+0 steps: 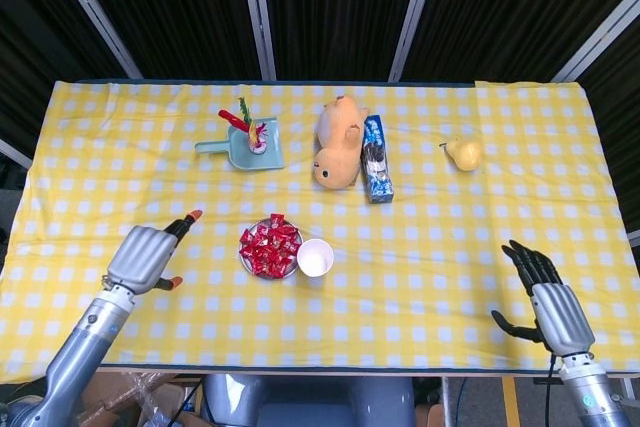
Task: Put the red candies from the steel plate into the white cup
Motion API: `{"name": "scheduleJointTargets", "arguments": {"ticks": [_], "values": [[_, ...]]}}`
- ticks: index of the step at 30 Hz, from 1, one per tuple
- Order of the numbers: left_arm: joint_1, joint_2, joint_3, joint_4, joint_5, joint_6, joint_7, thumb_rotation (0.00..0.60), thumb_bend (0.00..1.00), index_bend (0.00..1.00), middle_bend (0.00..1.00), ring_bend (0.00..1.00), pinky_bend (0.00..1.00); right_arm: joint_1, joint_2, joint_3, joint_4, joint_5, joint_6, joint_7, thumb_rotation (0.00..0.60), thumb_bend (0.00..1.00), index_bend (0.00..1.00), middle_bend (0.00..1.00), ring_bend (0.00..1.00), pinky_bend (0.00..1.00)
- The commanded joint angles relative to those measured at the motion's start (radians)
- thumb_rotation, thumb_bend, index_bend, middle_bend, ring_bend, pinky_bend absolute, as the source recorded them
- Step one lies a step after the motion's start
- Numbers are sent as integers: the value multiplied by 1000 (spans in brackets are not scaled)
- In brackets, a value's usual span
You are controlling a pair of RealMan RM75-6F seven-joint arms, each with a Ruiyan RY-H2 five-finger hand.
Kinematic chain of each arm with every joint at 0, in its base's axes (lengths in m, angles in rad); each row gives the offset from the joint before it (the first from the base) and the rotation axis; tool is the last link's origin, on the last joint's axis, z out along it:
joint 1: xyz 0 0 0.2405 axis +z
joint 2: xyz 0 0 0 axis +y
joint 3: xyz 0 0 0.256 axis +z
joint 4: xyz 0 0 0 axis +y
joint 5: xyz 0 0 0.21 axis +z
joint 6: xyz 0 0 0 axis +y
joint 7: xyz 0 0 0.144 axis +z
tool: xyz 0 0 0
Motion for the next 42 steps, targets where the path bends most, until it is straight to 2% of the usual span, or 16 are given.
{"name": "scheduleJointTargets", "arguments": {"ticks": [1,5,9,11,21,28,35,42], "values": [[-138,-83,-45,-3,-196,-45,130,600,69,78,263,898,957,2,5,1,-2,4,-6,10,600,327,0,0,0,0],[-222,-157,-45,35,-318,-20,215,600,78,92,244,909,958,4,9,-1,-4,3,-11,18,600,327,0,0,0,0],[-297,-224,-45,71,-440,1,274,600,182,99,184,915,959,6,13,-3,-9,5,-19,24,600,326,0,0,0,0],[-328,-251,-45,88,-485,8,292,600,202,86,165,917,958,6,15,-2,-10,7,-20,27,600,327,0,0,0,0],[-464,-368,-46,199,-659,15,348,600,204,39,100,917,958,8,20,-1,-12,11,-26,42,600,327,0,0,0,0],[-513,-423,-24,262,-706,24,346,600,219,58,110,921,958,10,23,0,-14,15,-33,49,600,327,0,0,0,0],[-532,-449,-2,302,-701,36,323,600,249,172,210,923,959,11,24,0,-15,17,-35,53,600,327,0,0,0,0],[-536,-458,16,326,-689,46,295,600,263,234,288,923,960,11,26,0,-18,19,-38,53,600,327,0,0,0,0]]}}
